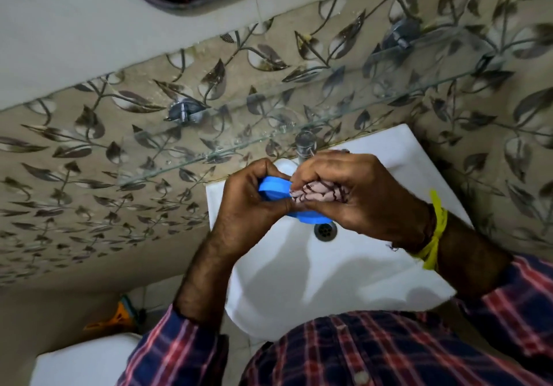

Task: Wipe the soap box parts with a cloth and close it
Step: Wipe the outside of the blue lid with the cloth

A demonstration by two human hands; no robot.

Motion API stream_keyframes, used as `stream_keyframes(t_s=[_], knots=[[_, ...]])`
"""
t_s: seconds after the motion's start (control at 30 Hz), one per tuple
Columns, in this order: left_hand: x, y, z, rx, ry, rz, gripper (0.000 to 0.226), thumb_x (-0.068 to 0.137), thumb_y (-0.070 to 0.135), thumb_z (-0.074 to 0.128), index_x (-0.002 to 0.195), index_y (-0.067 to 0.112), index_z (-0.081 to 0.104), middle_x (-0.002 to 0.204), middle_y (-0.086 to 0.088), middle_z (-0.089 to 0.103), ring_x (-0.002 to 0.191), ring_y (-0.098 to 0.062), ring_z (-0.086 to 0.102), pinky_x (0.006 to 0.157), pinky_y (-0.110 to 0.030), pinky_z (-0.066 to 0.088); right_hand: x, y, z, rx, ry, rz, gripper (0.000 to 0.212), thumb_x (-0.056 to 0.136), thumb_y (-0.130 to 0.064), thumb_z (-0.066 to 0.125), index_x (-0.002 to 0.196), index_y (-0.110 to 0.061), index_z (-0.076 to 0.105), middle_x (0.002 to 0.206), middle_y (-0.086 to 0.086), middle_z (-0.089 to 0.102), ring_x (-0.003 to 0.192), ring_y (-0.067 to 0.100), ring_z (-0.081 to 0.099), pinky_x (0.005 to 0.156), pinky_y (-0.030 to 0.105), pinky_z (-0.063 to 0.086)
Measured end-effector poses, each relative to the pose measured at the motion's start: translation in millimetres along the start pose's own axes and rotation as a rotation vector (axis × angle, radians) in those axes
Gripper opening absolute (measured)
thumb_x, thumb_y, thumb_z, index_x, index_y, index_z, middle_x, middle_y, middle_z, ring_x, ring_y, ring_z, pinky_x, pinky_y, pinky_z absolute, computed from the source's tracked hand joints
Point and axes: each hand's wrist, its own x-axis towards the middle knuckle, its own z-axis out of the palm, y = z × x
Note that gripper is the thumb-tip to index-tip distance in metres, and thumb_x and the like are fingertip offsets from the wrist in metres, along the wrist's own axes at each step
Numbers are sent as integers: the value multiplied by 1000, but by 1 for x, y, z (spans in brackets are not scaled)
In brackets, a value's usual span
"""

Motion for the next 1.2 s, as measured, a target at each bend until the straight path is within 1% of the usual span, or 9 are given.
stream_keyframes(t_s=[0.07, 0.13, 0.3, 0.47, 0.67, 0.87, 1.0, 1.1, 1.2], knots=[[3, -8, -13, 12, 76, 11, 49, 60, -4, 93, 64, 21, 51, 57, 12, 55, 53, -2, 45, 52, -18, 41, -17, 9, -3, -5, 13, 36, 17, 83, -7, 80, 98, -3, 75, 110, 12, 64, 96, 27, 65, 82, 44, 52], [4, -10, -19, 47, 81, 39, 50, 60, 1, 93, 64, 22, 48, 54, 14, 52, 50, 2, 42, 49, -13, 38, -27, 10, -2, 3, 42, 63, 15, 83, -6, 79, 97, -2, 75, 106, 12, 62, 93, 27, 63, 79, 46, 51], [-7, -8, -4, -49, 24, 41, 42, 59, 13, 90, 65, 17, 48, 56, 13, 55, 52, 4, 44, 51, -11, 39, -6, 1, 11, 9, 115, -25, 17, 79, 8, 75, 94, -1, 76, 93, 10, 67, 87, 17, 61, 79, 23, 47], [-12, -12, -14, -77, 95, 28, 48, 60, 0, 91, 65, 16, 46, 54, 16, 50, 51, 1, 42, 51, -11, 39, -13, 6, 4, 120, 131, 44, 13, 82, -4, 77, 91, 5, 75, 90, 15, 68, 86, 26, 65, 78, 42, 53], [-5, -9, -13, -146, 154, 32, 42, 58, 10, 88, 65, 24, 50, 57, 16, 54, 54, -3, 46, 52, -18, 42, -12, 7, 6, 139, 250, 90, 12, 81, 1, 78, 93, 4, 75, 88, 16, 66, 85, 23, 63, 80, 32, 52], [-5, -21, 4, -394, 198, 3, 40, 67, 4, 83, 60, 29, 54, 58, 15, 57, 53, -1, 52, 51, -17, 47, -20, 6, 13, 245, 512, 232, 13, 85, 0, 74, 94, -8, 71, 88, 13, 67, 89, 9, 64, 87, 20, 49], [-6, -22, 20, -616, 281, -34, 35, 67, 9, 81, 68, 23, 49, 61, 13, 58, 56, -2, 55, 57, -16, 48, -21, 9, 18, 364, 646, 264, 12, 86, -5, 74, 94, -15, 72, 92, 8, 72, 90, 18, 68, 86, 29, 52], [-5, -21, 30, -668, 344, -85, 30, 74, 2, 74, 67, 25, 56, 64, 12, 62, 58, -3, 59, 60, -17, 52, -24, 11, 23, 447, 704, 314, 16, 86, -14, 76, 93, -27, 73, 92, -2, 73, 90, 21, 69, 85, 32, 53], [-12, -21, 48, -736, 449, -210, 16, 73, 9, 75, 82, 13, 62, 76, 3, 71, 67, -10, 67, 66, -24, 58, -27, 13, 23, 394, 741, 344, 16, 86, -16, 76, 95, -29, 74, 93, -1, 73, 91, 21, 70, 87, 31, 54]])
